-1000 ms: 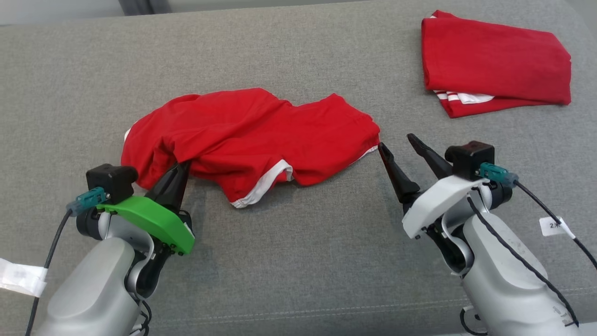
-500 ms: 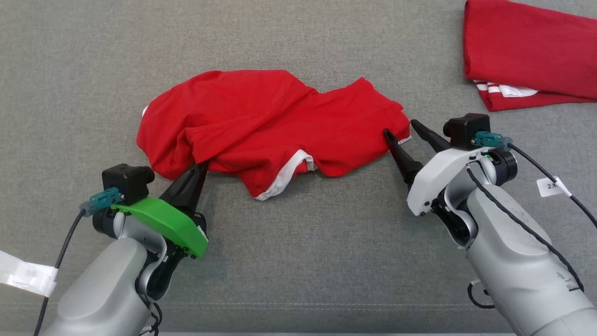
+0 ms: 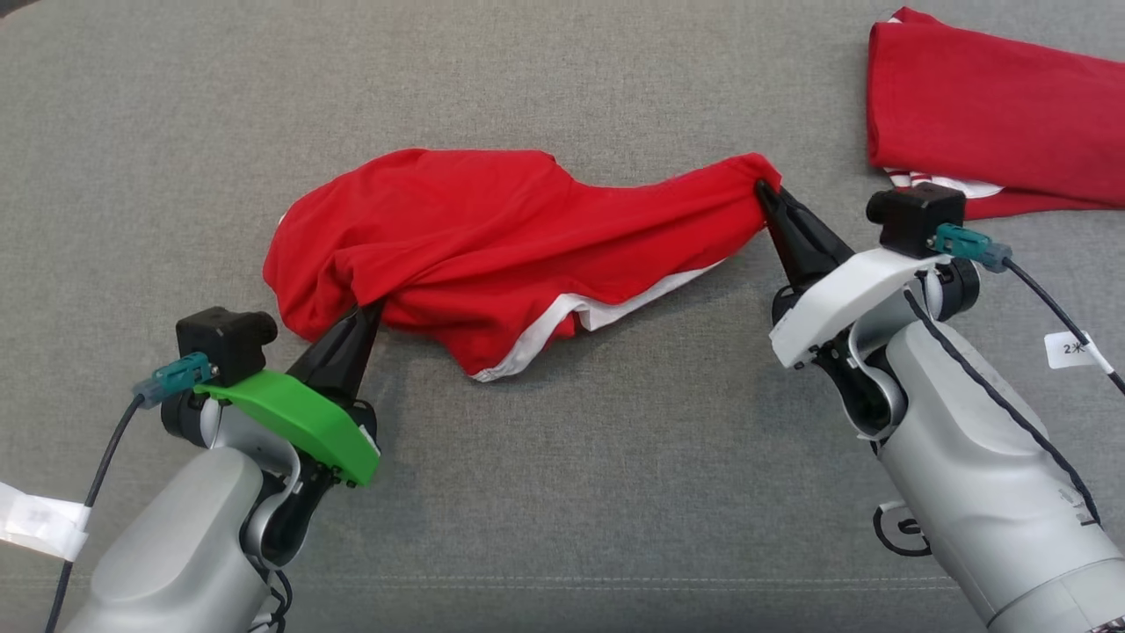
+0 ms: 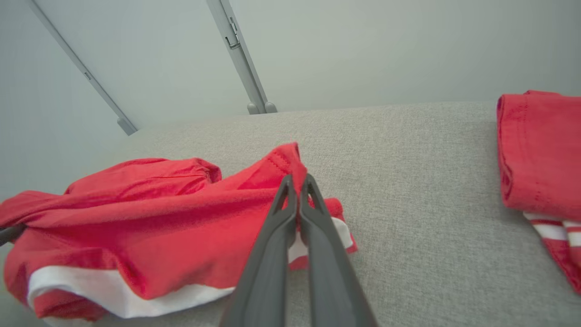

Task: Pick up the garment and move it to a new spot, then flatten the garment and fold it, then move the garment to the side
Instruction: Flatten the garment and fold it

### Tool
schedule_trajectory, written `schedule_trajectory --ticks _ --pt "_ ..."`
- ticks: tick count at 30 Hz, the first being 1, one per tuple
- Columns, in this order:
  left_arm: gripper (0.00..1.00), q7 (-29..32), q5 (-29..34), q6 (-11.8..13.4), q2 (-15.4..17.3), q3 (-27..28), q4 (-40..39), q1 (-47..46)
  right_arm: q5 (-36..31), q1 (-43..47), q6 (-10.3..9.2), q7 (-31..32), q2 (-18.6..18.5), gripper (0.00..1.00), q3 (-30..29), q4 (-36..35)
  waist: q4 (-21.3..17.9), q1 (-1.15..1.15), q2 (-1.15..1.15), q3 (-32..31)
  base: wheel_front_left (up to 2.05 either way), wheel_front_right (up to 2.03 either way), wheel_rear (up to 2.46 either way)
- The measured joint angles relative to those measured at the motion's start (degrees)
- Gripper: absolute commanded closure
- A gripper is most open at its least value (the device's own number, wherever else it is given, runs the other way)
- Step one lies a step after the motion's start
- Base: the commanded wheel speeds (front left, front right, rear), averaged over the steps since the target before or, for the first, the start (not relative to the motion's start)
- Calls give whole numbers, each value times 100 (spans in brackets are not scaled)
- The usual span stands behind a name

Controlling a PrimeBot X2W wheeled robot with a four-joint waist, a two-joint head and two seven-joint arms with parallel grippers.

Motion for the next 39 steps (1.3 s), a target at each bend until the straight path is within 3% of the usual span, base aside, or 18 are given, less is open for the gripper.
schedule_trajectory --ticks 15,21,29,38,39 --pt "100 -20 -65 -1 280 -22 -456 2 388 233 1 -326 -181 100 -3 -643 -387 0 0 -517 0 0 0" --pt "100 290 -159 -1 461 -370 -653 9 716 325 1 -374 -209 100 -79 -1042 -562 0 0 -745 0 0 0" --pt "100 719 -506 -9 253 -831 -538 139 838 1000 0 -365 -369 100 -19 -891 -731 0 0 -801 0 0 0" --pt "100 712 -505 -20 200 -717 176 -162 832 969 0 -358 -232 100 271 -876 -903 0 0 -574 0 0 0" --pt "90 705 -505 -20 177 -708 266 -219 833 967 0 -358 -198 100 296 -851 -930 0 0 -548 0 0 0"
